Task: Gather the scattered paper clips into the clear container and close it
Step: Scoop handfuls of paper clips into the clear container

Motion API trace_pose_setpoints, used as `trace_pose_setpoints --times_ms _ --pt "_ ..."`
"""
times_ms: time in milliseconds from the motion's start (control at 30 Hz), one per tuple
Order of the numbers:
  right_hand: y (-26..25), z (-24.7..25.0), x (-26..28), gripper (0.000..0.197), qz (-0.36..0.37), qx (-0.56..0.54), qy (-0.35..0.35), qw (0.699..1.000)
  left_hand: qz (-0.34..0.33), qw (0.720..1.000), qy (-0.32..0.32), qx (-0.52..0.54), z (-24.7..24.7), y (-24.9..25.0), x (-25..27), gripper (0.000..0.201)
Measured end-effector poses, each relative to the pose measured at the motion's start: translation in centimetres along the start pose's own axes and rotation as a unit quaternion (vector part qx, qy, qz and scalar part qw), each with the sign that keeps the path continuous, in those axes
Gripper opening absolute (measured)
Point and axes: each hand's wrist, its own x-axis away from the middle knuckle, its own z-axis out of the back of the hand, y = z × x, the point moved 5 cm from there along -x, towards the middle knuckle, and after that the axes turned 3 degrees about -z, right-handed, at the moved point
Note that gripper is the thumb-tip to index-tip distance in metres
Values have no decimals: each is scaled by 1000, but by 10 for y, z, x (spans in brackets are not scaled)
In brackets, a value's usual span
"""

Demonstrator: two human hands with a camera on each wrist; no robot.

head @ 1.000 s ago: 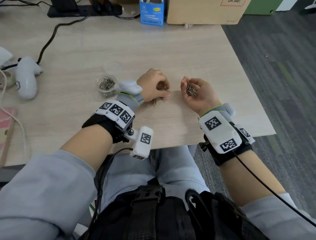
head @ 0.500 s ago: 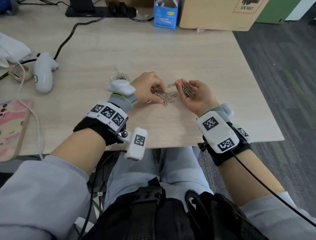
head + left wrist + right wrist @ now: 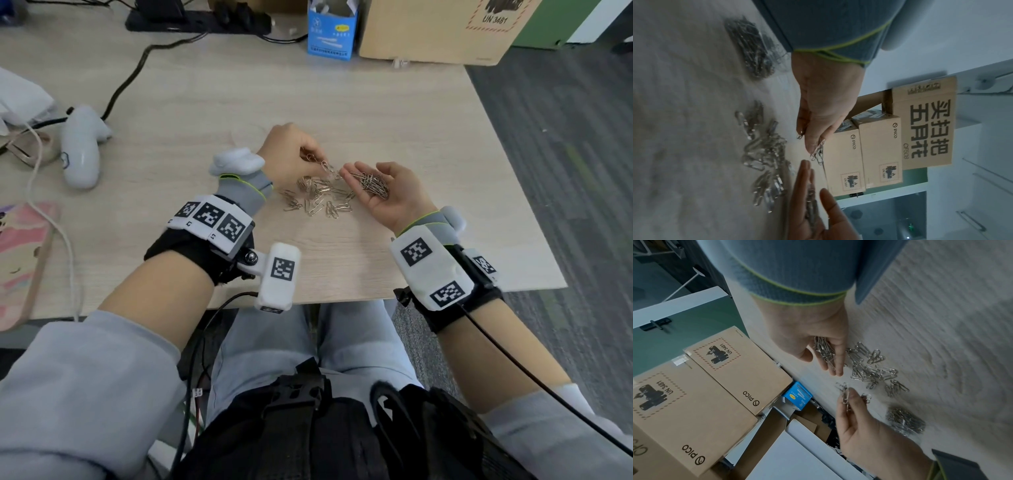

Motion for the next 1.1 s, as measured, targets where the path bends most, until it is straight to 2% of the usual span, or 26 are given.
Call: trace_pose_setpoints --times_ms 100,200,400,500,533,667,833,900,967,1033,1100 --pt "6 -7 -3 29 -16 20 3 1000 -34 998 -5 50 7 14 -5 23" --pt "14 -21 -4 26 -35 37 -23 998 -62 996 -21 54 4 28 -12 21" --pt "25 -40 -12 42 -69 28 -52 996 -96 992 -82 -4 -3 38 -15 18" --pt "30 -46 -18 59 -83 22 -63 994 -102 991 -82 3 6 31 -9 19" --pt "31 -49 -19 57 -81 26 -64 994 -100 992 -72 15 12 27 -7 18" --pt "42 -64 -23 26 -58 43 -58 996 -69 993 26 90 42 3 9 11" --pt "58 -80 -24 22 -62 90 -68 992 2 977 170 132 73 -40 33 16" --pt "65 -87 -23 22 -66 106 -80 989 31 977 173 122 77 -55 42 23" --pt "69 -92 -21 25 -71 114 -92 987 64 979 140 131 71 -68 46 29" --pt "77 -99 -18 26 -87 111 -101 985 96 971 123 180 65 -79 49 33" --pt "80 -103 -15 28 -96 115 -102 983 114 957 133 233 58 -84 51 34"
